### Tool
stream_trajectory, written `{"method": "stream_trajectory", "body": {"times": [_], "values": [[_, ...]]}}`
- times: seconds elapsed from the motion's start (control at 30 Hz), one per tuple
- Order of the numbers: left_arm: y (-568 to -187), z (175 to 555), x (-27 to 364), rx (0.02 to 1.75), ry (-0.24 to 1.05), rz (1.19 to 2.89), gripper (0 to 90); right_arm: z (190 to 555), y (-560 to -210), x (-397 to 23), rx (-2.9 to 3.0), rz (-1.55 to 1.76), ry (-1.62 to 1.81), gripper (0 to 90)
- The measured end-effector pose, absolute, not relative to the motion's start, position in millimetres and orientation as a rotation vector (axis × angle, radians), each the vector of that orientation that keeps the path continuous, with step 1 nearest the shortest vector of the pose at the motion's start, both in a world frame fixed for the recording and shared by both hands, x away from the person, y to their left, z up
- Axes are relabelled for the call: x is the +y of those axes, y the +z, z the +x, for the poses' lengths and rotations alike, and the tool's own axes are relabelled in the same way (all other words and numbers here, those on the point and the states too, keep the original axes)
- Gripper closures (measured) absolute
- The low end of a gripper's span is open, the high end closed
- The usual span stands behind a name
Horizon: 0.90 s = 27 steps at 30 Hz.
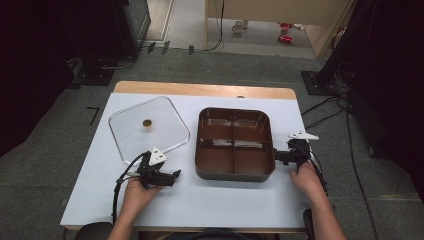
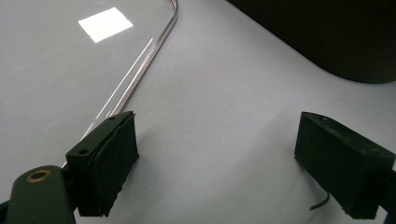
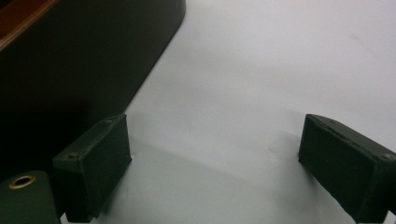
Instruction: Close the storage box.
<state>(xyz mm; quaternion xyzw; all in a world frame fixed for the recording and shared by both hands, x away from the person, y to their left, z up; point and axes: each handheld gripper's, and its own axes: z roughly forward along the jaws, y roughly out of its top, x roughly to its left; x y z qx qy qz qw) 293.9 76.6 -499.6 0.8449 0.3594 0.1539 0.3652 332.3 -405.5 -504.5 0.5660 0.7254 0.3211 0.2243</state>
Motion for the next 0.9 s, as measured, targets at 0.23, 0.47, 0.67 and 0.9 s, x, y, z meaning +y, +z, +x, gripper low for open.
{"method": "stream_trajectory", "body": {"times": [0.23, 0.47, 0.67, 0.9], "values": [[-499.6, 293.9, 76.5, 0.924, 0.397, 2.173, 12.9, 332.3, -504.5, -405.5, 2.002, 1.562, 0.886, 8.6], [-499.4, 293.9, 76.6, 0.926, 0.396, 2.173, 13.0, 332.2, -504.5, -405.4, 2.002, 1.561, 0.886, 8.6], [-499.2, 293.4, 76.1, 0.933, 0.399, 2.174, 13.0, 332.2, -504.5, -405.4, 2.001, 1.562, 0.886, 8.7], [-495.5, 293.0, 72.4, 0.980, 0.400, 2.193, 14.6, 332.2, -504.5, -405.4, 2.002, 1.562, 0.886, 8.7]]}}
